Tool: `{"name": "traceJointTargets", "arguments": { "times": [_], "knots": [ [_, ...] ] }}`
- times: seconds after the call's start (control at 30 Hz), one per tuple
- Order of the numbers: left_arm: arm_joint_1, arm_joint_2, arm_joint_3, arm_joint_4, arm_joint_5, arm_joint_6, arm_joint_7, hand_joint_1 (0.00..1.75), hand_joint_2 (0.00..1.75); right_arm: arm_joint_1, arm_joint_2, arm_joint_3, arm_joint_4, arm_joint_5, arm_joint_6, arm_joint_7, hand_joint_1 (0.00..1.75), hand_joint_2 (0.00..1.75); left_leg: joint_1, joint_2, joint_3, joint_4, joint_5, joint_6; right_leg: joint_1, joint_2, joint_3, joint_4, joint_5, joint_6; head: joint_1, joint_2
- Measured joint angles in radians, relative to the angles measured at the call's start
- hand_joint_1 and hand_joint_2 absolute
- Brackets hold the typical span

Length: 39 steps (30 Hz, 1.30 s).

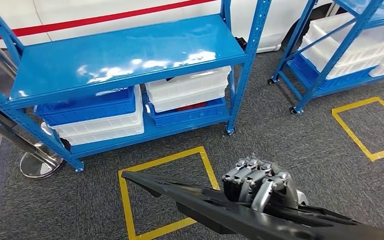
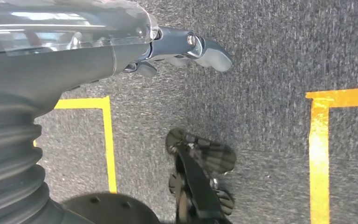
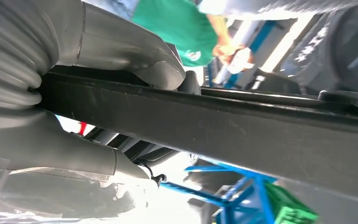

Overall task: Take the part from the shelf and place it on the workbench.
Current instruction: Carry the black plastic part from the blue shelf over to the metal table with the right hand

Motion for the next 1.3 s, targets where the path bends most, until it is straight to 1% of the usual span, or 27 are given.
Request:
{"name": "traceJointTargets", "arguments": {
  "times": [0.03, 0.07, 0.1, 0.13, 0.2, 0.27, 0.33, 0.4, 0.47, 0.5, 0.53, 0.57, 0.6, 0.63, 0.7, 0.77, 0.83, 0.9, 0.97, 1.0, 1.03, 1.07, 1.13, 1.17, 1.2, 1.27, 1.3],
  "knots": [
    [0.002, 0.0, 0.001, 0.0, -0.002, 0.0, 0.004, 0.0, 1.75, -0.009, 0.001, 0.01, 0.011, -0.002, -0.004, 0.015, 1.69, 1.75, 0.0, -0.004, -0.02, 0.039, -0.005, -0.001, 0.001, 0.012, -0.001, 0.002, 0.0, -0.001, 0.0, 0.0],
    [0.004, 0.0, 0.002, 0.0, -0.004, 0.0, 0.006, 0.0, 1.75, -0.017, 0.001, 0.018, 0.023, -0.003, -0.008, 0.028, 1.69, 1.75, 0.0, -0.005, -0.02, 0.035, 0.013, -0.001, 0.0, 0.024, -0.001, 0.004, 0.0, 0.0, 0.0, 0.0],
    [0.005, 0.001, 0.003, 0.0, -0.005, 0.001, 0.008, 0.0, 1.75, -0.025, 0.001, 0.027, 0.036, -0.001, -0.011, 0.036, 1.69, 1.75, 0.001, -0.009, -0.002, -0.009, 0.048, 0.0, 0.0, 0.036, -0.001, 0.008, -0.001, 0.001, 0.0, 0.0],
    [0.005, 0.001, 0.003, 0.0, -0.006, 0.002, 0.008, 0.0, 1.75, -0.034, 0.001, 0.035, 0.049, 0.005, -0.013, 0.04, 1.69, 1.75, 0.003, -0.02, 0.028, -0.08, 0.088, 0.001, -0.001, 0.048, -0.001, 0.012, -0.002, 0.003, 0.0, 0.0],
    [0.006, 0.001, 0.004, 0.0, -0.008, 0.005, 0.007, 0.0, 1.75, -0.056, 0.001, 0.05, 0.077, 0.026, -0.019, 0.038, 1.69, 1.75, 0.008, -0.055, 0.079, -0.199, 0.133, 0.003, 0.001, 0.069, -0.007, 0.022, -0.005, 0.012, 0.0, 0.0],
    [0.006, 0.001, 0.004, 0.0, -0.013, 0.007, 0.001, 0.0, 1.75, -0.083, 0.001, 0.066, 0.114, 0.061, -0.027, 0.026, 1.69, 1.75, 0.007, -0.068, 0.092, -0.23, 0.134, 0.01, 0.001, 0.087, -0.017, 0.026, -0.001, 0.024, 0.001, 0.0],
    [0.003, 0.0, 0.005, 0.0, -0.017, 0.004, -0.014, 0.0, 1.75, -0.113, 0.001, 0.082, 0.164, 0.095, -0.041, 0.011, 1.69, 1.75, 0.007, -0.05, 0.092, -0.235, 0.141, 0.023, -0.002, 0.096, -0.024, 0.026, 0.003, 0.036, 0.001, 0.0],
    [0.002, 0.0, 0.008, 0.0, -0.018, -0.005, -0.032, 0.0, 1.75, -0.154, 0.0, 0.092, 0.215, 0.111, -0.056, 0.003, 1.69, 1.75, 0.009, -0.028, 0.091, -0.242, 0.148, 0.035, -0.001, 0.06, -0.046, 0.067, -0.024, 0.046, 0.007, 0.0],
    [0.003, 0.002, 0.013, 0.0, -0.018, -0.018, -0.045, 0.0, 1.75, -0.201, 0.0, 0.097, 0.256, 0.111, -0.069, 0.0, 1.69, 1.75, 0.007, -0.007, 0.087, -0.244, 0.151, 0.041, 0.0, 0.009, -0.105, 0.187, -0.087, 0.054, 0.013, 0.0],
    [0.003, 0.003, 0.015, 0.0, -0.018, -0.024, -0.048, 0.0, 1.75, -0.22, 0.0, 0.099, 0.274, 0.111, -0.074, 0.0, 1.69, 1.75, 0.005, 0.004, 0.085, -0.244, 0.151, 0.042, -0.001, -0.002, -0.137, 0.255, -0.114, 0.057, 0.014, 0.0],
    [0.003, 0.004, 0.017, 0.0, -0.018, -0.027, -0.05, 0.0, 1.75, -0.233, 0.0, 0.1, 0.288, 0.11, -0.078, 0.001, 1.69, 1.75, 0.004, 0.014, 0.085, -0.243, 0.151, 0.043, -0.002, -0.007, -0.158, 0.301, -0.125, 0.058, 0.014, 0.0],
    [0.003, 0.005, 0.019, 0.0, -0.018, -0.029, -0.051, 0.0, 1.75, -0.242, -0.001, 0.101, 0.299, 0.11, -0.08, 0.002, 1.69, 1.75, 0.003, 0.024, 0.085, -0.243, 0.151, 0.043, -0.002, -0.009, -0.16, 0.308, -0.117, 0.057, 0.014, 0.0],
    [0.002, 0.006, 0.021, 0.0, -0.018, -0.029, -0.052, 0.0, 1.75, -0.25, -0.001, 0.103, 0.307, 0.11, -0.084, 0.003, 1.69, 1.75, 0.002, 0.033, 0.087, -0.243, 0.15, 0.043, -0.001, -0.012, -0.141, 0.274, -0.09, 0.054, 0.014, 0.0],
    [0.002, 0.006, 0.022, 0.0, -0.017, -0.029, -0.052, 0.0, 1.75, -0.256, -0.002, 0.105, 0.312, 0.11, -0.089, 0.004, 1.69, 1.75, 0.0, 0.042, 0.089, -0.243, 0.148, 0.043, 0.002, -0.022, -0.104, 0.204, -0.053, 0.047, 0.014, 0.0],
    [0.002, 0.005, 0.025, 0.0, -0.017, -0.027, -0.055, 0.0, 1.75, -0.27, -0.002, 0.107, 0.315, 0.109, -0.102, 0.004, 1.69, 1.75, -0.005, 0.057, 0.093, -0.243, 0.145, 0.041, 0.016, -0.064, -0.034, 0.067, -0.006, 0.028, 0.014, 0.0],
    [0.002, 0.004, 0.028, 0.0, -0.018, -0.027, -0.059, 0.0, 1.75, -0.273, -0.005, 0.103, 0.308, 0.107, -0.118, 0.003, 1.69, 1.75, -0.008, 0.074, 0.093, -0.244, 0.142, 0.034, 0.029, -0.084, -0.014, 0.016, -0.003, 0.014, 0.014, 0.0],
    [0.002, 0.004, 0.029, 0.0, -0.021, -0.027, -0.064, 0.0, 1.75, -0.264, -0.013, 0.091, 0.291, 0.106, -0.128, 0.002, 1.69, 1.75, -0.01, 0.091, 0.096, -0.246, 0.138, 0.026, 0.026, -0.066, -0.013, 0.005, 0.002, 0.007, 0.015, 0.0],
    [0.003, 0.006, 0.029, 0.0, -0.025, -0.026, -0.066, 0.0, 1.75, -0.256, -0.021, 0.078, 0.272, 0.103, -0.131, 0.001, 1.69, 1.75, -0.01, 0.067, 0.088, -0.215, 0.109, 0.019, 0.016, -0.045, -0.005, -0.011, 0.011, -0.002, 0.014, 0.0],
    [0.005, 0.007, 0.03, 0.0, -0.026, -0.022, -0.066, 0.0, 1.75, -0.247, -0.025, 0.068, 0.255, 0.098, -0.131, -0.001, 1.69, 1.75, -0.007, 0.019, 0.04, -0.104, 0.048, 0.015, 0.012, -0.023, -0.001, -0.018, 0.015, -0.008, 0.013, 0.0],
    [0.006, 0.008, 0.031, 0.0, -0.027, -0.019, -0.066, 0.0, 1.75, -0.238, -0.026, 0.062, 0.246, 0.094, -0.131, -0.002, 1.69, 1.75, -0.006, 0.006, 0.007, -0.035, 0.02, 0.013, 0.011, -0.012, -0.002, -0.017, 0.015, -0.009, 0.012, 0.0],
    [0.008, 0.009, 0.033, 0.0, -0.028, -0.017, -0.066, 0.0, 1.75, -0.228, -0.028, 0.053, 0.235, 0.089, -0.131, -0.003, 1.69, 1.75, -0.004, -0.001, -0.019, 0.017, 0.006, 0.011, 0.011, 0.001, -0.001, -0.015, 0.015, -0.009, 0.012, 0.0],
    [0.009, 0.011, 0.035, 0.0, -0.031, -0.014, -0.065, 0.0, 1.75, -0.216, -0.03, 0.041, 0.222, 0.083, -0.131, -0.004, 1.69, 1.75, -0.002, -0.004, -0.031, 0.035, 0.013, 0.009, 0.009, 0.014, -0.001, -0.013, 0.014, -0.008, 0.012, 0.0],
    [0.01, 0.015, 0.036, 0.0, -0.036, -0.012, -0.063, 0.0, 1.75, -0.2, -0.034, 0.018, 0.198, 0.075, -0.131, -0.004, 1.69, 1.75, 0.002, -0.005, -0.014, -0.014, 0.062, 0.005, 0.005, 0.035, 0.0, -0.007, 0.01, -0.003, 0.012, 0.0],
    [0.01, 0.017, 0.036, 0.0, -0.039, -0.011, -0.061, 0.0, 1.75, -0.194, -0.034, 0.006, 0.186, 0.071, -0.13, -0.003, 1.69, 1.75, 0.006, -0.01, 0.01, -0.07, 0.096, 0.002, 0.003, 0.045, 0.001, -0.002, 0.007, 0.001, 0.012, 0.0],
    [0.01, 0.018, 0.036, 0.0, -0.041, -0.011, -0.059, 0.0, 1.75, -0.189, -0.034, -0.007, 0.173, 0.066, -0.127, -0.003, 1.69, 1.75, 0.01, -0.025, 0.034, -0.123, 0.118, -0.001, 0.001, 0.053, -0.001, 0.005, 0.002, 0.006, 0.012, 0.0],
    [0.011, 0.021, 0.037, 0.0, -0.045, -0.013, -0.053, 0.0, 1.75, -0.173, -0.035, -0.038, 0.142, 0.049, -0.118, -0.006, 1.69, 1.75, 0.015, -0.058, 0.07, -0.204, 0.141, -0.001, -0.001, 0.072, -0.011, 0.023, -0.007, 0.019, 0.011, 0.0],
    [0.01, 0.022, 0.038, 0.0, -0.045, -0.014, -0.05, 0.0, 1.75, -0.162, -0.035, -0.054, 0.127, 0.04, -0.113, -0.01, 1.69, 1.75, 0.015, -0.069, 0.076, -0.215, 0.138, 0.002, -0.001, 0.08, -0.016, 0.029, -0.008, 0.024, 0.01, 0.0]
  ]
}}
